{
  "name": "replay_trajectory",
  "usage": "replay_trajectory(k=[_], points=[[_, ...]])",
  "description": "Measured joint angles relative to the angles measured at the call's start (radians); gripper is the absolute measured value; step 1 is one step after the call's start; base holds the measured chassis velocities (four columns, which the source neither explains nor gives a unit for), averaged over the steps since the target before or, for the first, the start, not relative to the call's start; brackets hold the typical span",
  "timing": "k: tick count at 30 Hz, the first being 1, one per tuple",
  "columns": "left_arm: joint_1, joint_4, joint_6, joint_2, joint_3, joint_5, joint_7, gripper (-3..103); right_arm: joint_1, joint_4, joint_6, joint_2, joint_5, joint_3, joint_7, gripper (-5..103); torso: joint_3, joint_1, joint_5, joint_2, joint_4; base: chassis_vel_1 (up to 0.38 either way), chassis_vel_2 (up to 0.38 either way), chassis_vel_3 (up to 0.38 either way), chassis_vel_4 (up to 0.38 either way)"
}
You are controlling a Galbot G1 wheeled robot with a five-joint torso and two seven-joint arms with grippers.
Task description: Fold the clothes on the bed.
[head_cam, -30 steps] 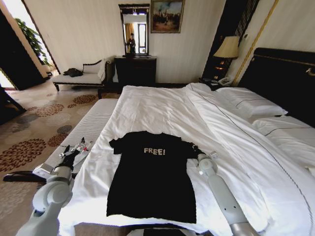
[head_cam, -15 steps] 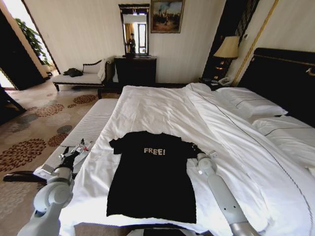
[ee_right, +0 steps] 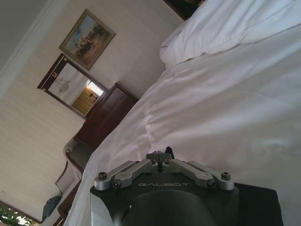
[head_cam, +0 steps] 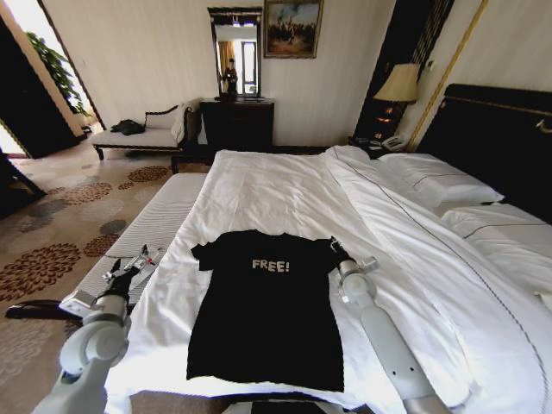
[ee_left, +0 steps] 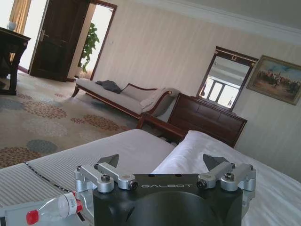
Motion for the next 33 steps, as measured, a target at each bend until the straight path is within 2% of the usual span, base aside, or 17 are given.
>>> replay_trajectory(k=[12,13,16,18,21,22,24,27,31,32,33], points=[[0.001,0.015,-0.003,-0.011,0.001,0.012,0.000,100,-0.044,0.023,0.028,0.026,-0.100,-0.056,-0.023,0,0.000,0.000,-0.0001,0.000,-0.0002,0.000,0.000,0.000,0.000],[-0.001,0.018,-0.003,-0.014,0.006,0.017,0.000,100,-0.051,0.027,0.031,0.025,-0.115,-0.058,-0.023,-3,0.000,0.000,-0.0001,0.000,-0.0002,0.000,0.000,0.000,0.000],[-0.004,0.024,-0.003,-0.020,0.020,0.032,0.000,100,-0.075,0.049,0.037,0.020,-0.139,-0.063,-0.031,12,0.000,0.000,-0.0002,0.000,-0.0003,0.000,0.000,0.000,0.000],[-0.004,0.026,-0.003,-0.022,0.024,0.036,0.000,100,-0.087,0.065,0.038,0.017,-0.140,-0.068,-0.033,12,0.000,0.000,-0.0002,0.000,-0.0003,0.000,0.000,0.000,0.000],[-0.005,0.027,-0.002,-0.022,0.027,0.040,-0.001,100,-0.127,0.110,0.038,0.016,-0.141,-0.094,-0.036,28,0.000,0.000,-0.0001,0.000,-0.0001,0.000,0.000,0.000,0.000],[-0.005,0.027,-0.002,-0.022,0.027,0.040,-0.001,100,-0.127,0.110,0.038,0.016,-0.141,-0.094,-0.036,28,0.000,0.000,-0.0001,0.000,-0.0001,0.000,0.000,0.000,0.000],[-0.004,0.027,-0.001,-0.020,0.026,0.040,-0.003,100,-0.147,0.132,0.038,0.017,-0.148,-0.110,-0.036,38,0.000,0.000,-0.0002,0.000,-0.0001,0.000,0.000,0.000,0.000],[-0.002,0.026,-0.001,-0.017,0.022,0.040,-0.003,100,-0.158,0.142,0.038,0.021,-0.161,-0.112,-0.032,44,0.000,0.000,-0.0001,0.000,-0.0002,0.000,0.000,0.000,0.000],[0.010,0.025,-0.001,-0.014,0.006,0.036,-0.003,100,-0.133,0.136,0.037,0.027,-0.120,-0.053,0.043,66,0.000,0.000,-0.0002,0.000,0.0000,0.000,0.000,0.000,0.000],[0.010,0.025,-0.001,-0.014,0.006,0.036,-0.003,100,-0.133,0.136,0.037,0.027,-0.120,-0.053,0.043,66,0.000,0.000,-0.0002,0.000,0.0000,0.000,0.000,0.000,0.000],[0.011,0.026,-0.001,-0.014,0.004,0.036,-0.003,100,-0.128,0.131,0.033,0.026,-0.099,-0.040,0.073,71,0.000,0.000,-0.0002,0.000,0.0000,0.000,0.000,0.000,0.000]])
